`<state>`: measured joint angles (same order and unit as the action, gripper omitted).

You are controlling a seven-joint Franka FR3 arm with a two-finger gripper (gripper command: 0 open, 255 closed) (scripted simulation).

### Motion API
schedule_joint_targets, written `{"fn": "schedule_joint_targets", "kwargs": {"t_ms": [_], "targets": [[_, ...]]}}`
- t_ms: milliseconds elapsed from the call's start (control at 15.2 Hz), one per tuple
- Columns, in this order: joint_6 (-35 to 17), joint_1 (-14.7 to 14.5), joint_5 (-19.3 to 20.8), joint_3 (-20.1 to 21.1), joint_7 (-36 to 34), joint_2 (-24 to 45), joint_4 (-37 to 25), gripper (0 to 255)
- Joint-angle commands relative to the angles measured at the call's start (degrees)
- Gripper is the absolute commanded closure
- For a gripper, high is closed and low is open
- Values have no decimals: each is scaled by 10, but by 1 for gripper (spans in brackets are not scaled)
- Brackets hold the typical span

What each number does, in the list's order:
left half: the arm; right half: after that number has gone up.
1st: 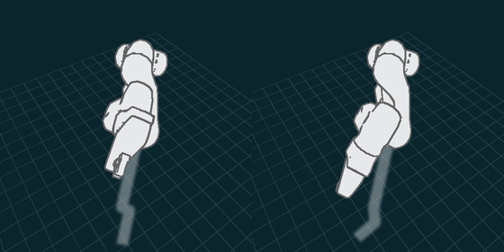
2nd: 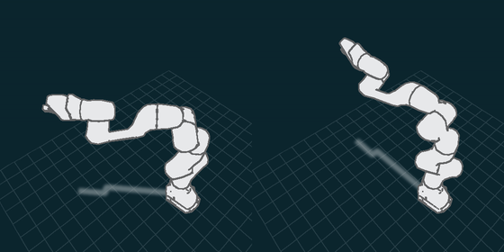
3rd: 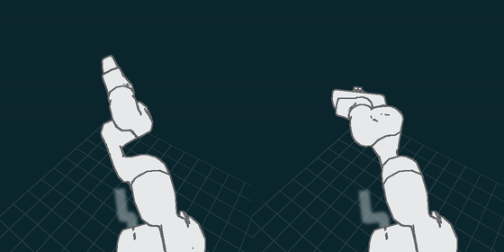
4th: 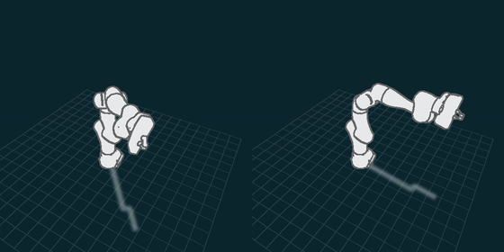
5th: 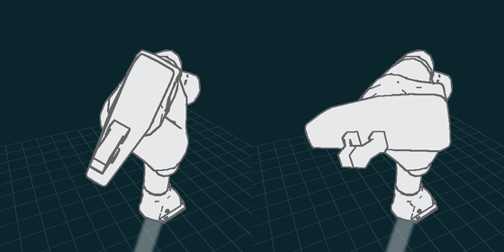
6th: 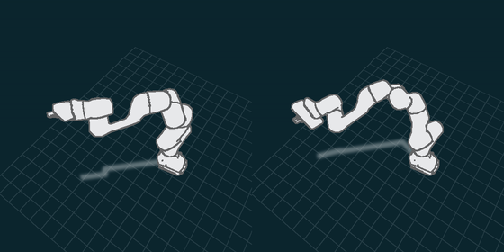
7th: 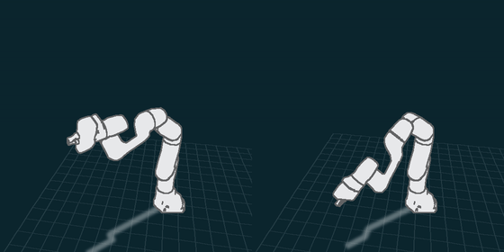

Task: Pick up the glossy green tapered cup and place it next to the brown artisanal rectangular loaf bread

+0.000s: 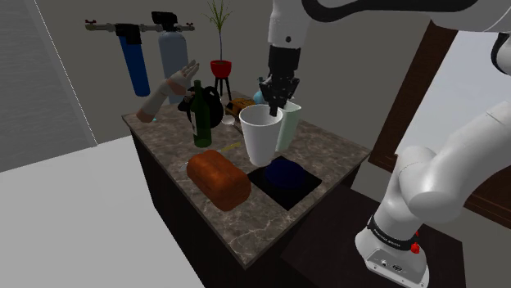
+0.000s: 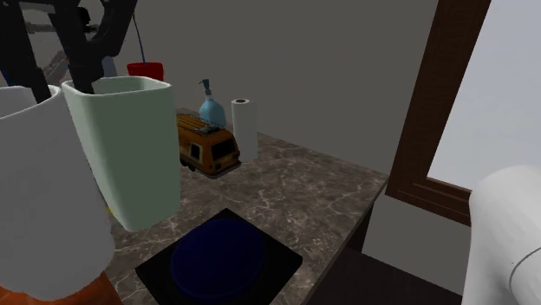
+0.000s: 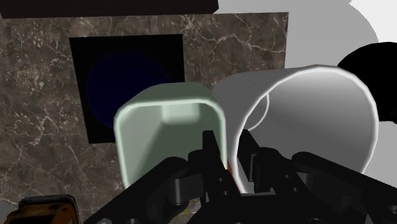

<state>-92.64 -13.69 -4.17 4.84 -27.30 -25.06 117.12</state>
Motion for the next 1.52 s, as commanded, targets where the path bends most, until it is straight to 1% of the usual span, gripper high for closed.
{"fn": "schedule_joint_targets", "kwargs": {"t_ms": [0,330,660,1452], "targets": [[2,-8,-7,19,-26,11,-15,255],[-4,-30,-20,70,-97,44,-47,255],[-8,-49,-23,117,-163,87,-90,255],[-101,-52,-29,120,-157,76,12,255]]}}
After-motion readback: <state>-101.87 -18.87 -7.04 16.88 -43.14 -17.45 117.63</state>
